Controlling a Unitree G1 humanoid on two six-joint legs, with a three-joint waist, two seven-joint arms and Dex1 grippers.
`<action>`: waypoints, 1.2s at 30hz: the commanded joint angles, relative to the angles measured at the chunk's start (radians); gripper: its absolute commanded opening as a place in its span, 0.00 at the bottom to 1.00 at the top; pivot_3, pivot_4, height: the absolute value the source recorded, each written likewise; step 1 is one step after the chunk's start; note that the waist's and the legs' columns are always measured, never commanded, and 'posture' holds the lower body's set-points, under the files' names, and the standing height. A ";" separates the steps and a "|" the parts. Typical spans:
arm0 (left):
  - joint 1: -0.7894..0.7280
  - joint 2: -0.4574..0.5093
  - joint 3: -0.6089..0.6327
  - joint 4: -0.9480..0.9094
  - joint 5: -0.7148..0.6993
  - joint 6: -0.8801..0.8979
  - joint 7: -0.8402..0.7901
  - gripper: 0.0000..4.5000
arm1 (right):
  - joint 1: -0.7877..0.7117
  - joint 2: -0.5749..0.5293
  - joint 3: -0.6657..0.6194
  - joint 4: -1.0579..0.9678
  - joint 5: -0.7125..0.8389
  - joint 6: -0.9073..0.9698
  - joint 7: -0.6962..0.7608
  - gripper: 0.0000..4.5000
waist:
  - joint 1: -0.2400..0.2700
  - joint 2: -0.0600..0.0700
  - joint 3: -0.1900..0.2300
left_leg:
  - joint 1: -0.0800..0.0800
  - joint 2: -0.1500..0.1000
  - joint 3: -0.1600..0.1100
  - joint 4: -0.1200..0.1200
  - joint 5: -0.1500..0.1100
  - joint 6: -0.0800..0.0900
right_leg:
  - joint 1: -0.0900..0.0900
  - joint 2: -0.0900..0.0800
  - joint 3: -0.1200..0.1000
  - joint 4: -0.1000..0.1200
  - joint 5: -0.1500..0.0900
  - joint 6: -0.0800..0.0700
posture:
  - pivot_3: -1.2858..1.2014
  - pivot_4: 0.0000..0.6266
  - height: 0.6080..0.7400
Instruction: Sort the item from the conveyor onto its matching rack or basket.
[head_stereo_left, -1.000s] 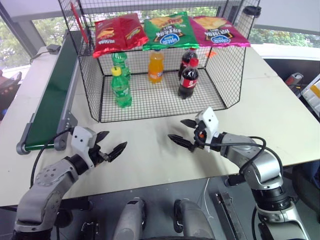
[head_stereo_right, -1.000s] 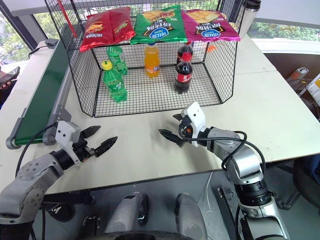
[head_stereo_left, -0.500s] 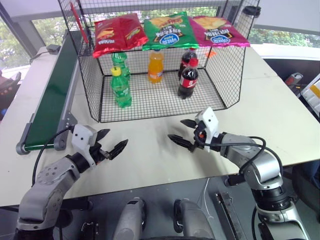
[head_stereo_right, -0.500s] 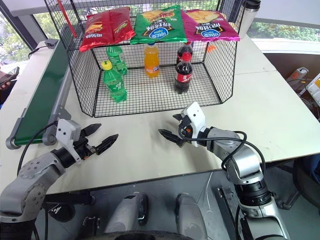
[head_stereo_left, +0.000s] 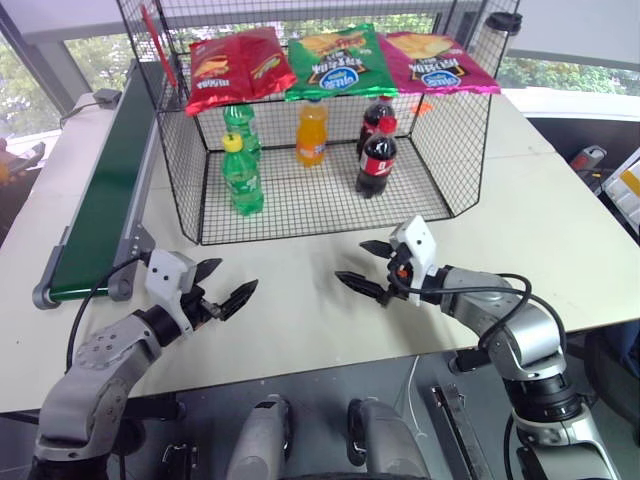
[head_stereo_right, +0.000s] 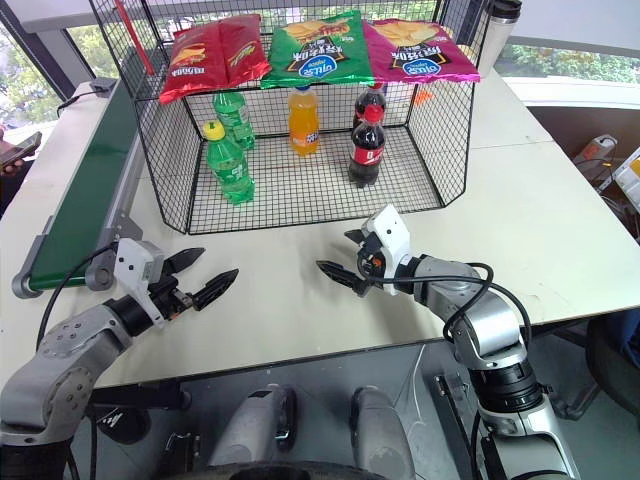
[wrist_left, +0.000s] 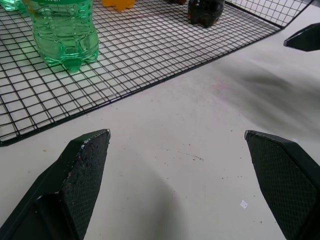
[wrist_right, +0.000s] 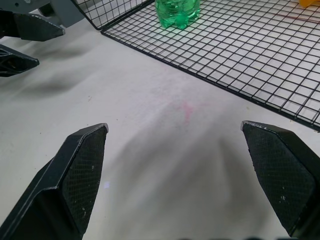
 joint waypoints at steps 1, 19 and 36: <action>0.001 0.002 0.002 -0.037 -0.003 -0.008 0.000 1.00 | -0.002 -0.008 -0.009 -0.041 0.013 -0.013 0.008 0.98 | 0.000 0.000 0.000 | 0.000 0.000 0.000 0.000 0.000 0.000 | 0.000 0.000 0.000 0.000 0.000 0.000 | 0.52 0.24 0.99; -0.020 -0.006 -0.021 -0.024 0.003 -0.014 0.001 1.00 | 0.005 -0.015 -0.014 -0.053 0.004 -0.011 -0.001 0.98 | 0.000 0.000 0.000 | 0.000 0.000 0.000 0.001 0.000 0.000 | 0.000 0.002 0.000 0.001 0.000 0.000 | 0.52 0.24 0.99; 0.022 0.015 0.072 -0.117 0.008 -0.024 0.065 1.00 | -0.002 -0.056 -0.023 -0.105 0.074 0.048 0.045 0.98 | 0.001 0.000 0.000 | 0.000 0.000 0.000 0.002 0.000 0.000 | 0.001 0.001 0.000 0.001 0.000 0.000 | 0.52 0.24 0.99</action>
